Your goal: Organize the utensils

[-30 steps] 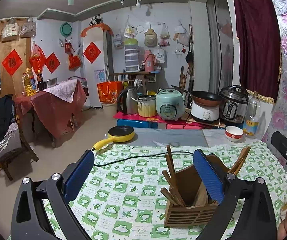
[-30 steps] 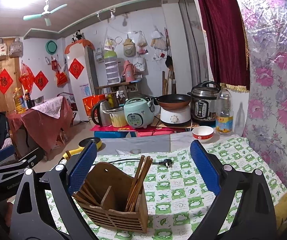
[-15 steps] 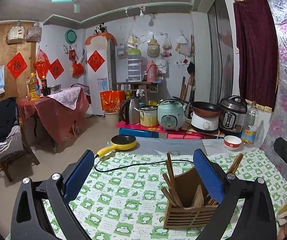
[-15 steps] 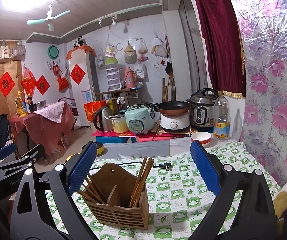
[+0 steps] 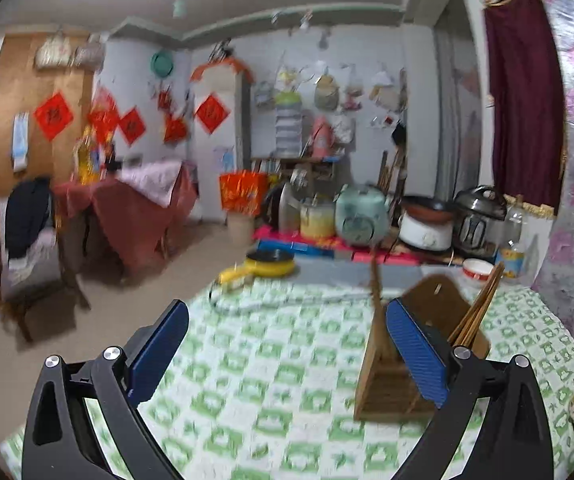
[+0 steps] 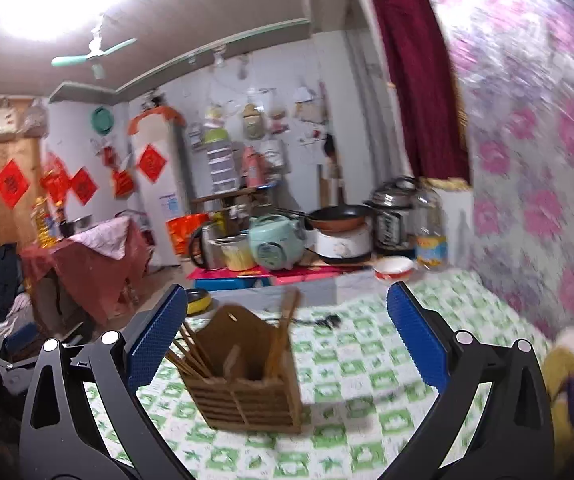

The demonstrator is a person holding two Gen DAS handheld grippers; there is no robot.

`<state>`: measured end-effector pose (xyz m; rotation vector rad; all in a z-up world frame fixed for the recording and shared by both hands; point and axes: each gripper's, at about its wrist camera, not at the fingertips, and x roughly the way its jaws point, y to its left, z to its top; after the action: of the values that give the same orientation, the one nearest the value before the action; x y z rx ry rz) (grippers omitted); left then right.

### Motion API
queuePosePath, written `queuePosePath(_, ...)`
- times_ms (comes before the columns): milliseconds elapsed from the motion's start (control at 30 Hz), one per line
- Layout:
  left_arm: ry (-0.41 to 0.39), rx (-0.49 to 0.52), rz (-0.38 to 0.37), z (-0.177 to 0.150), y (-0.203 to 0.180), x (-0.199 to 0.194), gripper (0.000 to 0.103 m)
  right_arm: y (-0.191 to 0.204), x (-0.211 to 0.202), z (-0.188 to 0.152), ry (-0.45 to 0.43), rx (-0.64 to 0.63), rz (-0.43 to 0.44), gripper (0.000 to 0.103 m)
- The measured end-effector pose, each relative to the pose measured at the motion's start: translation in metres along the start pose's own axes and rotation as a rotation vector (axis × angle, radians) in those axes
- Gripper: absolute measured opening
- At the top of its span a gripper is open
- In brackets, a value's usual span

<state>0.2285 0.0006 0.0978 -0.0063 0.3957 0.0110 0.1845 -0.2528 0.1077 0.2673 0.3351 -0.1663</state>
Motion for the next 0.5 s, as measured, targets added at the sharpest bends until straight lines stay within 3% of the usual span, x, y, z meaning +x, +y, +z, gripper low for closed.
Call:
queuePosePath(67,0.051,-0.039,-0.031,-0.016,0.01,0.008,0.097,-0.008,0.001,-0.018,0.031,-0.005,0.0,0.097)
queuePosePath(233,0.116,-0.032,0.024,-0.042,0.016,0.021,0.097,-0.035,0.013,-0.04,0.141,0.11,0.034,0.097)
queuePosePath(367,0.138,0.054,0.034,-0.063,0.002,0.02,0.097,-0.048,0.024,-0.055,0.208,0.187,0.031,0.097)
queuePosePath(500,0.155,0.124,0.028,-0.081,-0.007,0.014,0.097,-0.039,0.021,-0.079,0.239,0.114,-0.02,0.097)
